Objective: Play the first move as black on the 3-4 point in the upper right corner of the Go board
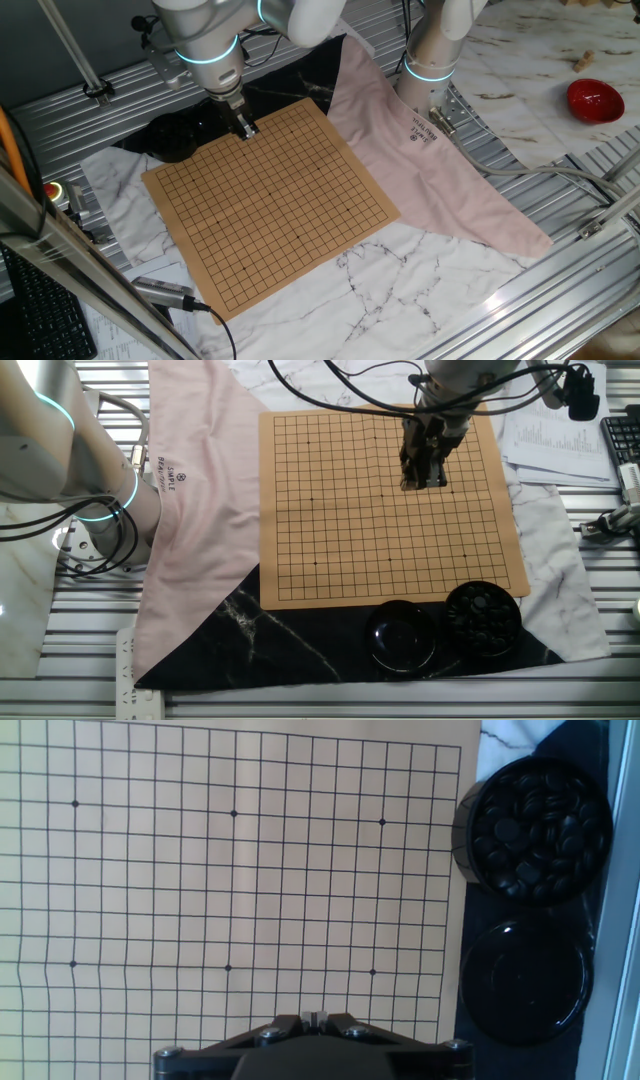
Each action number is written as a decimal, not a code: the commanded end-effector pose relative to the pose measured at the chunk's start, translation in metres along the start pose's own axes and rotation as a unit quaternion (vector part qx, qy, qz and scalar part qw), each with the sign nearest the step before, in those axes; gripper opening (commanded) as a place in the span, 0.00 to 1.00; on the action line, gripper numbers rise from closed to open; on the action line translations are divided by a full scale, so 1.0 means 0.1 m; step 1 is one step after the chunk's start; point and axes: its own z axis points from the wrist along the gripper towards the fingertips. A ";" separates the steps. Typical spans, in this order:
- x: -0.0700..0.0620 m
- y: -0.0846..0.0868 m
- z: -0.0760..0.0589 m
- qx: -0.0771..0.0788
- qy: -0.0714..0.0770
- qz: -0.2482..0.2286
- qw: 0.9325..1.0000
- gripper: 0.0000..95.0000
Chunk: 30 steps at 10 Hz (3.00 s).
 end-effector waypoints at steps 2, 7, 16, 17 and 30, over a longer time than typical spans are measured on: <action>0.00 0.00 0.01 0.002 0.001 0.007 1.000 0.00; 0.00 0.00 0.00 0.005 0.003 0.016 1.000 0.00; 0.03 -0.02 -0.01 0.005 0.004 0.017 1.000 0.00; 0.03 -0.02 -0.01 0.005 0.004 0.017 1.000 0.00; -0.12 -0.61 0.27 -0.034 0.007 -0.012 0.999 0.00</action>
